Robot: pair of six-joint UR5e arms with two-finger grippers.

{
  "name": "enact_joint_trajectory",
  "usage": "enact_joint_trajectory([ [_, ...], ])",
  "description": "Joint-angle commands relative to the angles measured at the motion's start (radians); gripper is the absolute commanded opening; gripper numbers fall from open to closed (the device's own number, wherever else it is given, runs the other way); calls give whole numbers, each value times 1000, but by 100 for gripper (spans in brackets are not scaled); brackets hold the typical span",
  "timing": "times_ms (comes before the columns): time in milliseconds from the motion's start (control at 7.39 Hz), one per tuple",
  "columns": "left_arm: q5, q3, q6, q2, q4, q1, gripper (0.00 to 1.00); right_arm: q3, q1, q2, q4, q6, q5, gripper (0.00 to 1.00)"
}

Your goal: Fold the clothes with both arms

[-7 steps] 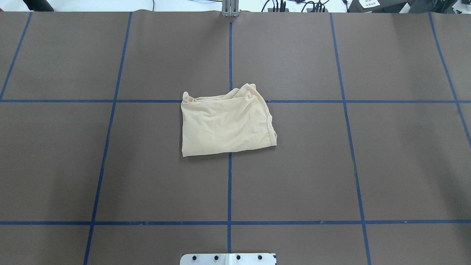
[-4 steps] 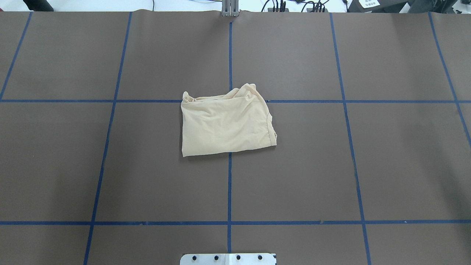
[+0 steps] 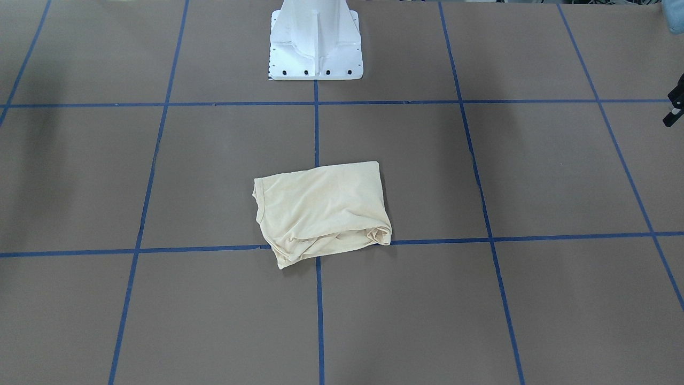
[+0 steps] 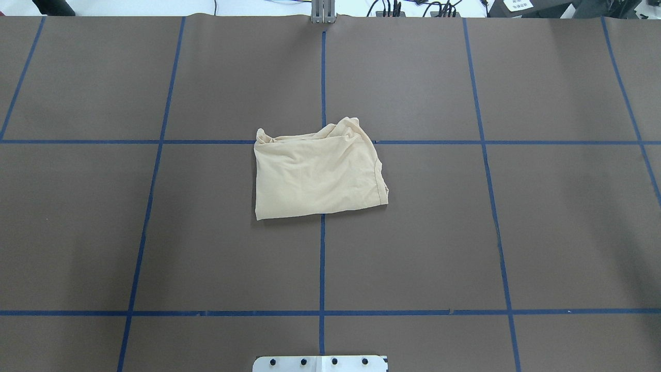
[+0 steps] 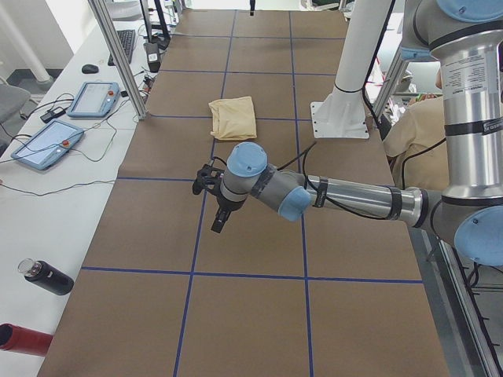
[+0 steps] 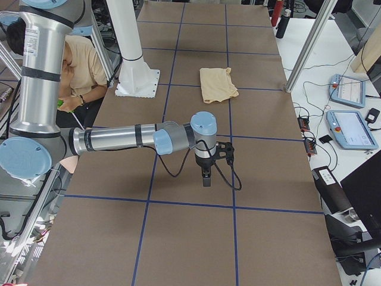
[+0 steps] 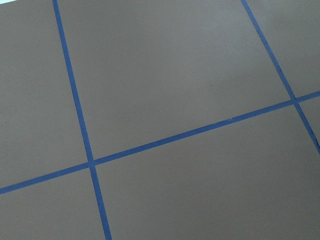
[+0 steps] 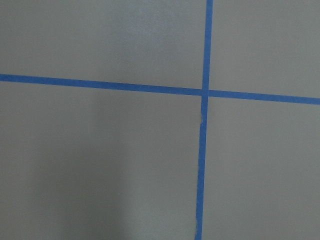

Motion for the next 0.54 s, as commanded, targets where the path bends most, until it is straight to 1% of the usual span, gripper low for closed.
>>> enact_joint_trajectory([
  [0,1,11,0,5,2,-7,100,-2,-2,11,-16,-2,22,100],
  [271,4,0,3,-12,121,-10,100,4,-2,14,-19,-5,30,100],
  [406,4,-2,3,-12,127,-12,100,0,-4,29,-58,-8,30,100],
])
